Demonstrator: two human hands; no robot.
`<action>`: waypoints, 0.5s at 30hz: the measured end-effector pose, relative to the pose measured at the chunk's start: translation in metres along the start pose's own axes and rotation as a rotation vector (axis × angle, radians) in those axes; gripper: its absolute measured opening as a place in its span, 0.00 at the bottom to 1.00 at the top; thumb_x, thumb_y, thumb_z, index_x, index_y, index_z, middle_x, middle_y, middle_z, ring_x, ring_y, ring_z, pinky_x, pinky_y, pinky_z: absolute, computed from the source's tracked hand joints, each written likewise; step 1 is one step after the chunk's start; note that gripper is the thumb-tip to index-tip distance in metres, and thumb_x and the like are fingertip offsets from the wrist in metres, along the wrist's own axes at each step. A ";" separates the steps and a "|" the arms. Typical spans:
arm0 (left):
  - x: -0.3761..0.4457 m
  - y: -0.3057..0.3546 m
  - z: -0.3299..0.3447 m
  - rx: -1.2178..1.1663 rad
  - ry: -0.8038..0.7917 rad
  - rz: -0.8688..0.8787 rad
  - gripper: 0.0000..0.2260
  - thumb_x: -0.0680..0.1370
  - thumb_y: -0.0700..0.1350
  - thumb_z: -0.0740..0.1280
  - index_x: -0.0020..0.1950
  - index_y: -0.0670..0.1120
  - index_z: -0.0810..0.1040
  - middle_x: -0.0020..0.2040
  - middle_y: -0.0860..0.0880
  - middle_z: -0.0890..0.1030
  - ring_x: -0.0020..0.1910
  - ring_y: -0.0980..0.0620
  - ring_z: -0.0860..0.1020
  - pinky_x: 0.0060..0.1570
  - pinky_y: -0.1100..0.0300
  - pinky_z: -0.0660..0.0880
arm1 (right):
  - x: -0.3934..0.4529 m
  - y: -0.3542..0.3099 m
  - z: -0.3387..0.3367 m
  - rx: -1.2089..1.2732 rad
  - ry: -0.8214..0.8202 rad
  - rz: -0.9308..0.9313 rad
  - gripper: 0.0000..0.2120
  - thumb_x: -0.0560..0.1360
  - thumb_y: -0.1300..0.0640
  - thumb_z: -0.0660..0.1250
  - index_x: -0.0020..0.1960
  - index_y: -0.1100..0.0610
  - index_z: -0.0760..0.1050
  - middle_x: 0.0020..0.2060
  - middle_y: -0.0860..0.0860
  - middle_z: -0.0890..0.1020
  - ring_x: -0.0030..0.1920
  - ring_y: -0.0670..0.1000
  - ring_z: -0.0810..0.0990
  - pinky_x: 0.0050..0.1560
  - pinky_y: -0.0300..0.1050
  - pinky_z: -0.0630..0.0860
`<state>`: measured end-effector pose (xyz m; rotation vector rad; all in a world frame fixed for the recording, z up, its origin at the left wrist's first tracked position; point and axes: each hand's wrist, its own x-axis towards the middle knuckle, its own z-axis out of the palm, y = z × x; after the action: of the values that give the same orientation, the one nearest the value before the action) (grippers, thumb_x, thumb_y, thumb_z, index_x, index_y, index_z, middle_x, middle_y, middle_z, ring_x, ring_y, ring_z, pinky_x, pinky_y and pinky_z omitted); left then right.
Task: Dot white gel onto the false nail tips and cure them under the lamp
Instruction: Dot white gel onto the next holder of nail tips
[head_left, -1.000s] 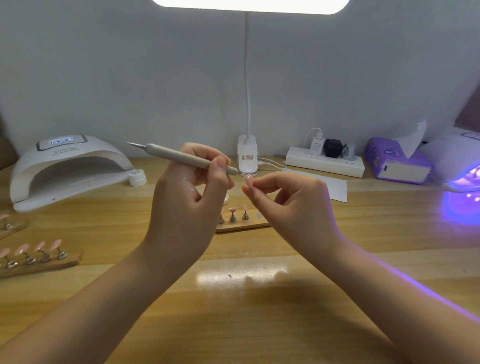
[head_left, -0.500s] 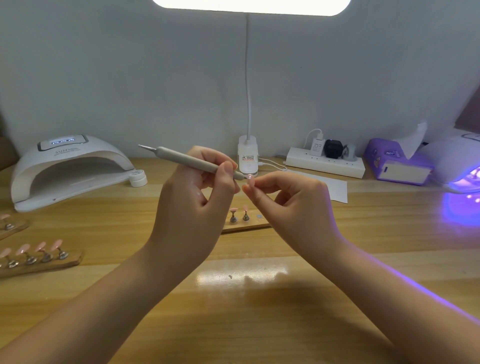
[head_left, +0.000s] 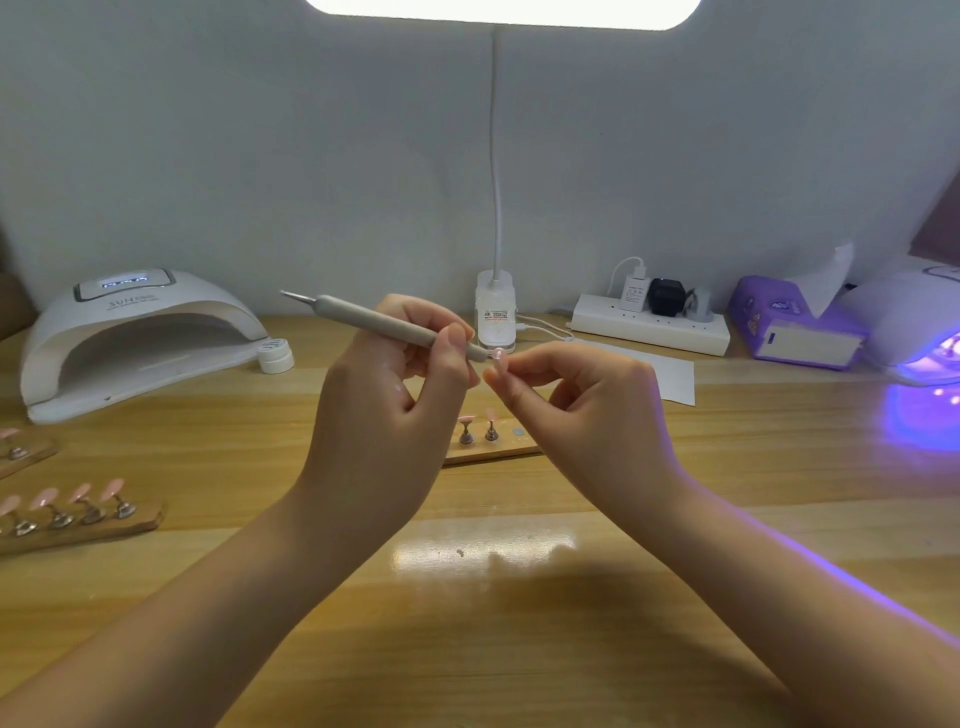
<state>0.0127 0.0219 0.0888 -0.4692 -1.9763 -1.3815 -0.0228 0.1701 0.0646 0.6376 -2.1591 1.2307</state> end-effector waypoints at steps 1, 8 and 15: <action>0.000 0.000 0.000 0.001 -0.001 0.000 0.03 0.77 0.47 0.60 0.45 0.52 0.73 0.35 0.55 0.79 0.39 0.61 0.80 0.35 0.72 0.73 | 0.000 0.000 0.000 0.000 -0.001 0.000 0.08 0.73 0.49 0.70 0.49 0.51 0.83 0.36 0.41 0.82 0.27 0.50 0.77 0.30 0.52 0.77; -0.001 -0.002 -0.001 0.000 0.017 0.019 0.04 0.79 0.48 0.60 0.45 0.53 0.73 0.37 0.54 0.81 0.39 0.60 0.80 0.38 0.72 0.73 | 0.001 0.000 -0.001 0.018 0.003 0.013 0.08 0.73 0.48 0.70 0.48 0.50 0.83 0.37 0.42 0.83 0.26 0.50 0.77 0.30 0.53 0.76; -0.001 -0.001 -0.001 -0.010 0.020 0.019 0.04 0.79 0.47 0.60 0.46 0.52 0.73 0.39 0.53 0.81 0.39 0.58 0.80 0.36 0.67 0.76 | 0.001 0.002 -0.002 0.016 0.008 0.004 0.06 0.73 0.50 0.71 0.47 0.51 0.83 0.36 0.42 0.83 0.27 0.49 0.78 0.30 0.52 0.77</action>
<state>0.0130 0.0209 0.0871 -0.4757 -1.9447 -1.3789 -0.0245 0.1725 0.0649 0.6349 -2.1471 1.2516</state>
